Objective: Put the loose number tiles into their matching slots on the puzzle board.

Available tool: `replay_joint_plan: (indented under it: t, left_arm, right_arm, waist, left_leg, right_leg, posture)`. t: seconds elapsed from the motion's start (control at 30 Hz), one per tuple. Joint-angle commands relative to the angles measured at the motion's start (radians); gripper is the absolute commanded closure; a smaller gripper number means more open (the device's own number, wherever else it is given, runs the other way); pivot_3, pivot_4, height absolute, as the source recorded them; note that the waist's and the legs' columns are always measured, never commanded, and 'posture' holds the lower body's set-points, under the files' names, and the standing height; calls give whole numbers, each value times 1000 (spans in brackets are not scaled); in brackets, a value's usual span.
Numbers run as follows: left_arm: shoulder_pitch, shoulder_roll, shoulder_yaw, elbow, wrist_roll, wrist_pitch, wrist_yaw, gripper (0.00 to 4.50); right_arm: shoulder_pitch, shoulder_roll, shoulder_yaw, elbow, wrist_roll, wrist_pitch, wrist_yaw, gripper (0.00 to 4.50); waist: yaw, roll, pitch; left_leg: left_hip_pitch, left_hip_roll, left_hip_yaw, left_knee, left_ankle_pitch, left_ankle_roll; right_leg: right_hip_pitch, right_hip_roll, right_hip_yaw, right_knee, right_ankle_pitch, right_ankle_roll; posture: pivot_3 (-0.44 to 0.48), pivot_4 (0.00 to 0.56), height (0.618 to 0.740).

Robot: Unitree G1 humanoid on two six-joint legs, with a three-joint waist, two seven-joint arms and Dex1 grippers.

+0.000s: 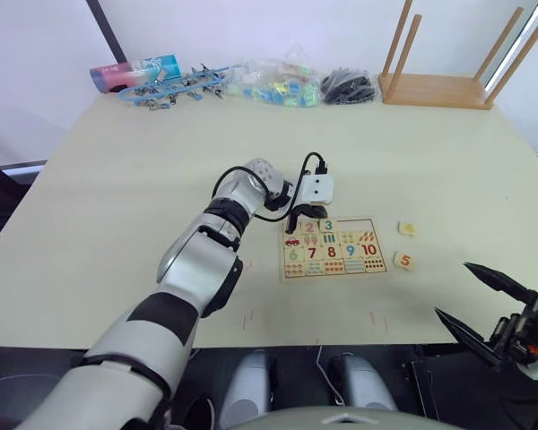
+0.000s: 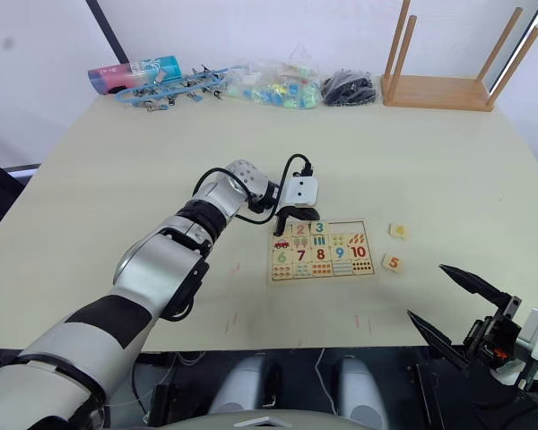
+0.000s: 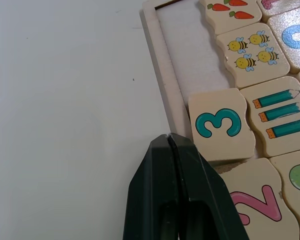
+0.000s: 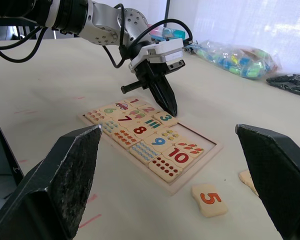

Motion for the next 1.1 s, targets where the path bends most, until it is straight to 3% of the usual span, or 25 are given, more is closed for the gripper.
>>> replay_joint_plan:
  t: [0.03, 1.1]
  left_arm:
    - [1, -3, -1, -6, 11, -22, -16, 4450]
    - [-7, -8, 30, -9, -5, -34, -10, 4450]
  right_arm:
    - [11, -3, -12, -12, 7, -19, 3, 0]
    - [3, -9, -7, 0, 8, -17, 7, 0]
  waist:
    - [0, 0, 0]
    - [0, 0, 0]
  left_leg:
    - [0, 0, 0, 0, 0, 0]
    - [0, 0, 0, 0, 0, 0]
  right_leg:
    - [0, 0, 0, 0, 0, 0]
    - [0, 0, 0, 0, 0, 0]
  posture:
    - [0, 150, 737]
    - [0, 150, 737]
